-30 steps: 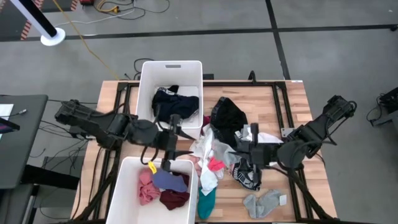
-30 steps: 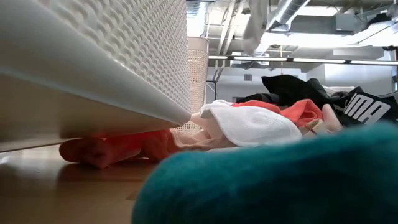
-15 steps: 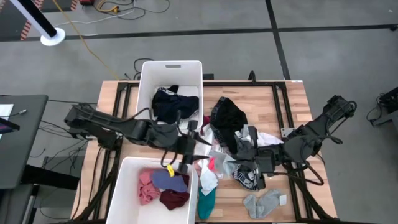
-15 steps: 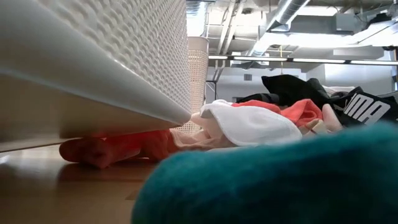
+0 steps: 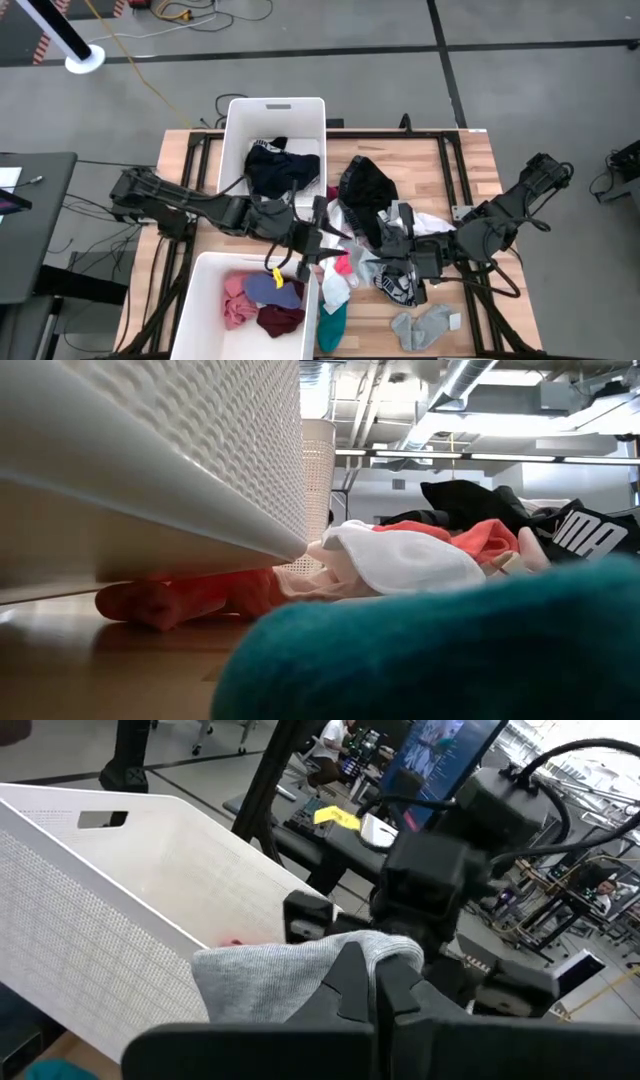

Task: Sort clothes
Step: Put the gray sock into the top white laundry bin

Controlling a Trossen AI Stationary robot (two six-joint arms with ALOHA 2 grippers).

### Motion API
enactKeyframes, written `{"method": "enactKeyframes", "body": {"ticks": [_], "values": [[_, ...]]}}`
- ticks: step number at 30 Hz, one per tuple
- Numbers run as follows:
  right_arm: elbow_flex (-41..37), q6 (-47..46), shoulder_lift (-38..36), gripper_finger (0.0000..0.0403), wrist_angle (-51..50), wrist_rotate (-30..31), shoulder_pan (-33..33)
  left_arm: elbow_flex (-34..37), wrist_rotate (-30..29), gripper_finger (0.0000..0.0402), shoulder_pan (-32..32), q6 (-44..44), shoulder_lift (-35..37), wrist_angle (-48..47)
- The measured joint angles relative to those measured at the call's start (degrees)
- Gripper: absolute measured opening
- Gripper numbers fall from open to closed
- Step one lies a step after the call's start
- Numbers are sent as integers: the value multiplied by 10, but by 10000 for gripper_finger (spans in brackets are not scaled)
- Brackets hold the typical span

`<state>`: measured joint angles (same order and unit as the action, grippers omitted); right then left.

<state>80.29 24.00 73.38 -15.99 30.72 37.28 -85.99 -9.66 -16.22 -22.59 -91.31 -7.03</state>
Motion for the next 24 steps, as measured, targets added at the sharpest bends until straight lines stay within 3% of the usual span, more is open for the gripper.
{"method": "enactKeyframes", "body": {"ticks": [5,7,14,24], "values": [[0,-13,0,0,-3,0,0,0,20,32,3,-15,-7,1],[0,-19,0,1,-12,0,0,0,30,10,2,-17,-7,2],[0,-73,0,10,-68,0,0,-22,35,3,-5,-28,-7,-24],[0,-204,0,33,-176,5,4,-165,-30,1,-16,-50,-7,-193]]}}
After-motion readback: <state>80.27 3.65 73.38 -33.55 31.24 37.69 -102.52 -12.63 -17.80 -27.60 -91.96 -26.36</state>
